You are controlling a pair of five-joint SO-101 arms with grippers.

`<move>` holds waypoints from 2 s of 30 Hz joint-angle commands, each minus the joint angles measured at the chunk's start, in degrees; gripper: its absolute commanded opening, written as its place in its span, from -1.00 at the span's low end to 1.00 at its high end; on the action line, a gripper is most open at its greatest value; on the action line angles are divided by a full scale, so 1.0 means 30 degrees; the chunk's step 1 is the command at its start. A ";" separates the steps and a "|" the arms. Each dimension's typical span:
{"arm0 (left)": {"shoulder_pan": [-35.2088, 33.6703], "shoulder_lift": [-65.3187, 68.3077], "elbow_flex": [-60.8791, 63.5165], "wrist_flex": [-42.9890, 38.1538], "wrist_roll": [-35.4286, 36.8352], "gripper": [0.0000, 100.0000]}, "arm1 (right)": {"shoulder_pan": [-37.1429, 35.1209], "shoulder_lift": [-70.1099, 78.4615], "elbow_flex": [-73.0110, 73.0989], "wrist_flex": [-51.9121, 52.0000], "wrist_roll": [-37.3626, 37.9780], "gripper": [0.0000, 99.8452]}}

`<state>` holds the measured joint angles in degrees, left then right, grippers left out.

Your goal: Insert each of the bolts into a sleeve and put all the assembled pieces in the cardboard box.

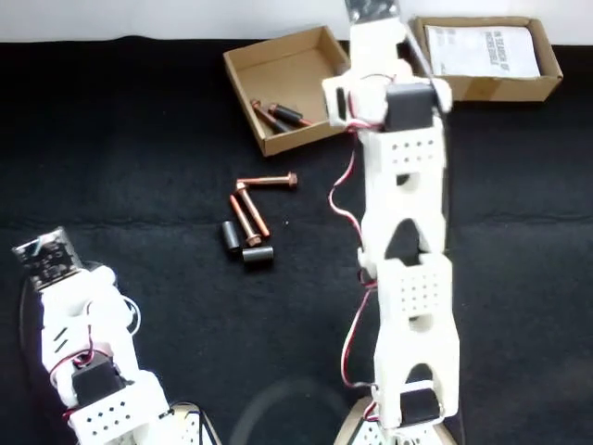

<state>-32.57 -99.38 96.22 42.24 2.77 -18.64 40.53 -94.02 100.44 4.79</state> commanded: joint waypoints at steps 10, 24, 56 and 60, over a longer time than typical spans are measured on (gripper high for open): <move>0.0835 0.1158 0.0454 0.0088 -0.0938 -0.90 | 0.0278 -1.8037 1.0418 0.0190 0.0293 -0.98; 0.1949 0.1187 -0.3473 0.7385 -0.0908 -0.75 | 0.4029 -3.3333 2.8234 0.0132 0.0293 -0.98; 1.2527 3.2073 -3.7407 1.9018 -1.1106 -0.74 | 2.2227 -4.8484 5.3084 -1.6864 0.2315 -0.98; 1.3875 3.4652 -3.9458 1.9048 -1.5648 -0.74 | 2.3018 -4.8484 5.4608 -1.8740 0.2374 -0.98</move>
<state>6.02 1.01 -16.92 99.03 -35.56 48.62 -104.26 68.00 48.40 11.47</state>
